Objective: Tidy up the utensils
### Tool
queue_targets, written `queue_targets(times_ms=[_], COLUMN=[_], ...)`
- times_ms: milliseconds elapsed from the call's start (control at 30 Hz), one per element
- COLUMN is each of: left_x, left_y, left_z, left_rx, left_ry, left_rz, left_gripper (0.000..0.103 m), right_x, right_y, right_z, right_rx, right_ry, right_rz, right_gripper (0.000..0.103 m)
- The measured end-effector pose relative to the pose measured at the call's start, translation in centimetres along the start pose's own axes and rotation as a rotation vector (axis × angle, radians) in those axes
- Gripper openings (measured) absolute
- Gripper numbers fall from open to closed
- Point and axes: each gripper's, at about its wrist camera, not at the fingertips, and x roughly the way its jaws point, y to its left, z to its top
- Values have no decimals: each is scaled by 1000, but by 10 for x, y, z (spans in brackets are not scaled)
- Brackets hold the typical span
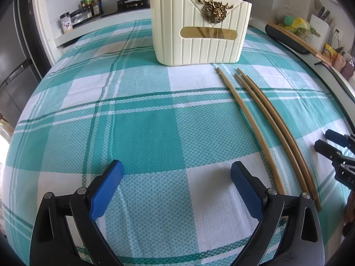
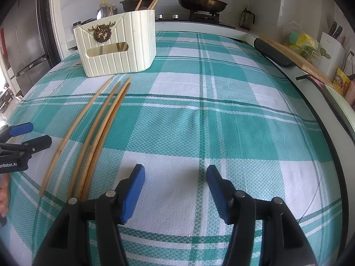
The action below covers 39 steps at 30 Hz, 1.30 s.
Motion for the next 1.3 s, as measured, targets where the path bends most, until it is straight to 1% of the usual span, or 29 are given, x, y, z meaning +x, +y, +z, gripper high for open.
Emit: queue_targets(times_ms=[367, 400, 467, 533, 633, 667, 700, 767, 800, 867, 900, 933, 967, 1000, 1033, 1067, 1100, 1133, 1167, 1267, 1300], left_x=[0, -1, -6, -14, -23, -23, -21, -15, -10, 2, 8, 13, 16, 14, 14, 13, 12, 10, 9, 2, 0], left_y=[0, 1, 5, 8, -4, -12, -21, -38, -45, -58, -63, -68, -71, -73, -74, -75, -73, -73, -71, -60, -54], left_z=[0, 0, 0, 0, 8, 13, 17, 24, 27, 32, 33, 33, 32, 31, 30, 29, 28, 27, 24, 17, 15], left_rx=[-3, -8, -23, -50, -58, -39, -13, 45, 71, 111, 127, 143, 157, 161, 165, 162, 158, 157, 156, 130, 113], left_ry=[-1, -5, -29, -62, -74, -69, -64, -59, -55, -32, -20, -11, -3, -27, -29, -33, -33, -35, -38, -41, -39], left_rz=[-3, -16, -93, -142, -239, -252, -249, -212, -189, -143, -125, -109, -96, -96, -101, -113, -114, -105, -98, -61, -52], left_gripper=[98, 98, 98, 98, 98, 98, 98, 96, 93, 85, 76, 62, 54, 46, 29, 22, 10, 7, 6, 5, 5], right_x=[0, 0, 0, 0, 0, 0, 0, 0, 0, 0, 0, 0, 0, 0, 0, 0, 0, -1, -2, -6, -7], right_y=[0, 1, 1, 1, 1, 0, 1, 0, 0, 1, 0, 0, -1, -1, -1, -1, -1, -1, 0, 10, 15], right_z=[0, 0, 0, 0, 0, 0, 0, 0, 0, 0, 0, 0, 0, 0, 0, 0, 1, 1, 3, 14, 18], right_rx=[0, 0, 0, 0, 0, 0, 0, 0, 1, 2, 3, 5, 8, 10, 10, 9, 9, 10, 14, 22, 14], right_ry=[0, 0, 0, 0, 0, 0, 0, 0, 0, 0, 0, 0, -1, -1, -1, -1, -1, -2, 0, 11, 11], right_rz=[0, 0, 0, -1, -1, -1, -1, 0, 0, 1, 3, 5, 9, 11, 12, 12, 14, 18, 33, 119, 142], right_gripper=[59, 59, 59, 59, 59, 59, 59, 59, 59, 59, 59, 59, 59, 59, 59, 59, 60, 60, 60, 58, 56])
